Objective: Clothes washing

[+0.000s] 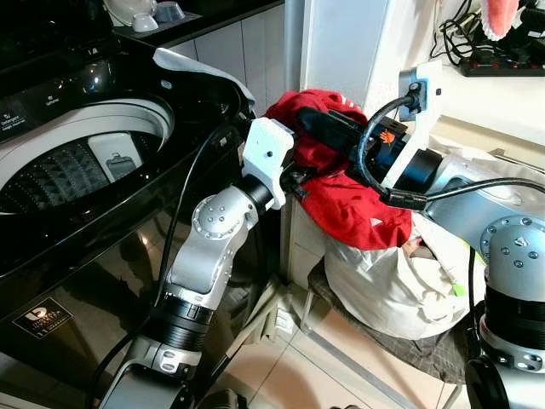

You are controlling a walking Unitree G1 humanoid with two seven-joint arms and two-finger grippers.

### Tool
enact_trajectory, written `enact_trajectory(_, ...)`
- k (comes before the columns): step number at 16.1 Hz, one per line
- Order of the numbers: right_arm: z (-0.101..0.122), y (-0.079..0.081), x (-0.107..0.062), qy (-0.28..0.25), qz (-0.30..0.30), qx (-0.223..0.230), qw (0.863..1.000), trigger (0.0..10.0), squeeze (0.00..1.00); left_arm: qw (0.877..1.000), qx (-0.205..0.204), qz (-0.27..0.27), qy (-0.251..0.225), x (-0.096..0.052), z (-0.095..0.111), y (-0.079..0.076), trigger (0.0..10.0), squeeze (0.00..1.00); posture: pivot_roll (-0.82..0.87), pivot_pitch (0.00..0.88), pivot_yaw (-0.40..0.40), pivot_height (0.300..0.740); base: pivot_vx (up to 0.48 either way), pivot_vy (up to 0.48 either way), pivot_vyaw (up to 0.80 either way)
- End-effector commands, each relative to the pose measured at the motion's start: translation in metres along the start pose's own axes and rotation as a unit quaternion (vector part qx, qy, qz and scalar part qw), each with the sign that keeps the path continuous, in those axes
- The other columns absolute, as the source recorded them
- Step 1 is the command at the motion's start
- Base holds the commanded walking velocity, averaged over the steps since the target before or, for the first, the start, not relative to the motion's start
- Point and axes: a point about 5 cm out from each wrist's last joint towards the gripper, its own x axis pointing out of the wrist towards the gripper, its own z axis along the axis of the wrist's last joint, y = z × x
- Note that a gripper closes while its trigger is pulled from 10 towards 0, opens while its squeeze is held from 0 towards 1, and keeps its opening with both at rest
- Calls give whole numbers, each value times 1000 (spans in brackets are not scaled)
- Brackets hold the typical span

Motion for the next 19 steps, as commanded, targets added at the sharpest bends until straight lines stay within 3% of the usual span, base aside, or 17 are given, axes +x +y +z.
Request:
enact_trajectory(1,6,2,-1,-13,-2,-11,1000,0,0,1000,-2,8,-4,0,3,7,0,0,-22,0,38,740,0,0,0)
enact_trajectory(6,8,0,-2,-15,-10,-14,1000,39,0,1000,-4,13,-2,0,2,9,0,0,-28,0,45,740,0,0,0)
enact_trajectory(7,8,0,-2,-16,-8,-11,1000,2824,0,1000,-3,15,-2,0,2,10,0,0,-28,0,45,740,0,0,0)
enact_trajectory(8,8,0,-2,-17,-13,-11,1000,9569,722,1000,-3,17,-2,0,2,11,0,0,-28,0,45,740,0,0,0)
enact_trajectory(9,9,0,-3,-21,-8,-5,1000,10000,1000,1000,-3,24,-2,-1,3,13,0,0,-29,0,46,740,0,0,0)
enact_trajectory(14,13,-1,-6,-29,-5,-7,1000,10000,1000,999,5,44,5,-2,1,21,0,0,-37,0,53,740,0,0,0)
enact_trajectory(15,15,0,-8,-34,-1,-9,999,10000,1000,998,24,54,12,-2,0,26,0,0,-38,0,55,740,0,0,0)
enact_trajectory(16,18,1,-10,-39,3,-15,999,10000,1000,996,51,66,19,-1,1,36,0,0,-38,0,56,740,0,0,0)
enact_trajectory(17,20,0,-12,-39,-3,-30,999,10000,925,987,108,118,23,4,12,65,0,0,-37,0,57,740,0,0,0)
enact_trajectory(18,19,-1,-13,-35,-9,-34,999,10000,0,972,165,163,22,8,30,93,0,0,-36,0,58,740,0,0,0)
enact_trajectory(19,17,-3,-12,-30,-15,-35,999,10000,0,949,228,218,21,10,53,120,0,0,-39,0,62,740,0,0,0)
